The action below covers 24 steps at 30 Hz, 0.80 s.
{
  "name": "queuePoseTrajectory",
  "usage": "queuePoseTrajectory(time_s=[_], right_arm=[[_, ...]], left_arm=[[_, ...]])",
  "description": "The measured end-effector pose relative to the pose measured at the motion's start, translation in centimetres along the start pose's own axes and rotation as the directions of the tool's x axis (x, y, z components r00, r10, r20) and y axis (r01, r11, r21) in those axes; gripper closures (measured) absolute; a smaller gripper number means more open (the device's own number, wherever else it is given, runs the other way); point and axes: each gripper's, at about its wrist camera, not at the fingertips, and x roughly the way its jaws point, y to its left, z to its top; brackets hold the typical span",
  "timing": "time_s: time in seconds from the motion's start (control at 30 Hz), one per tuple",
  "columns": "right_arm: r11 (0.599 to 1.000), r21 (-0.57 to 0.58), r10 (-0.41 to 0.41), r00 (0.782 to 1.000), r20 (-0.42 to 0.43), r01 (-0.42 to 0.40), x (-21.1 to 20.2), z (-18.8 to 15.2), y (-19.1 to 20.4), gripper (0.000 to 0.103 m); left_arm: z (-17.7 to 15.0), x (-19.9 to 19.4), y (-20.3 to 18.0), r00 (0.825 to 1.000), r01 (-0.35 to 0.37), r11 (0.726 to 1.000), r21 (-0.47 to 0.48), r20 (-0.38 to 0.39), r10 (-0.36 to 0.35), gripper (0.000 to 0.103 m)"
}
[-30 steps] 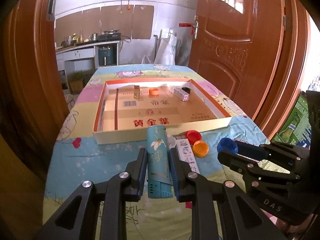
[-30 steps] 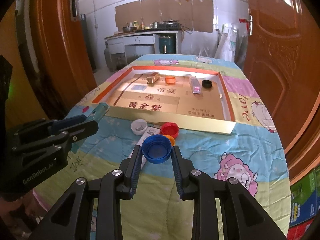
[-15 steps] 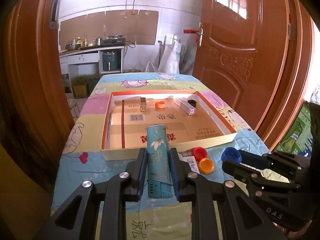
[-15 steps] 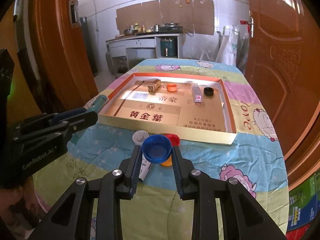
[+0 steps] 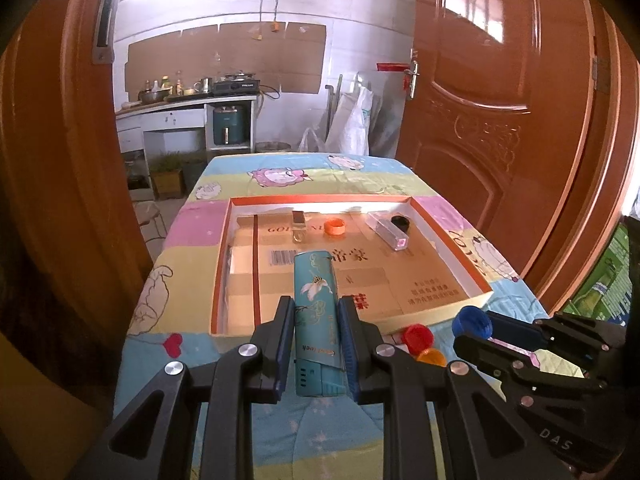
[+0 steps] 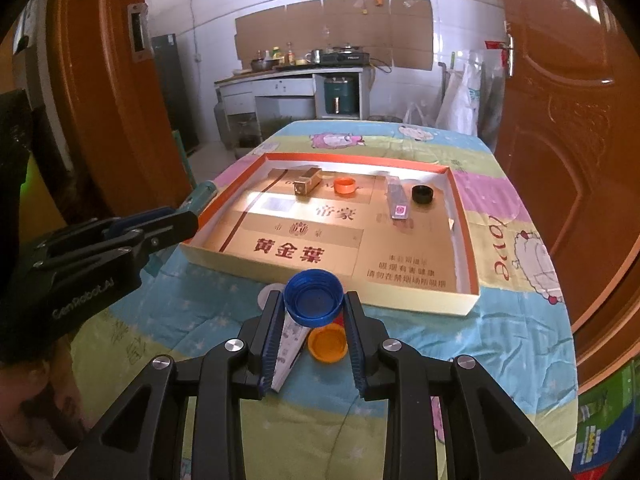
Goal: Organize rigid objects
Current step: 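Carry the teal tube and blue cap with both tools into the tray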
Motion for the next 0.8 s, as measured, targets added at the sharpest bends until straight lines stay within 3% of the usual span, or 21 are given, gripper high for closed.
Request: queuePoseTrajectory(time_s=[0.8], right_arm=[[1.0,-0.01,0.021,1.0,0.006,-0.021,4.9,5.3,-2.4,0.072]], left_arm=[[4.4,5.4,2.4,0.998,-0.055,0.998,-0.041,0.005,0.055,0.08]])
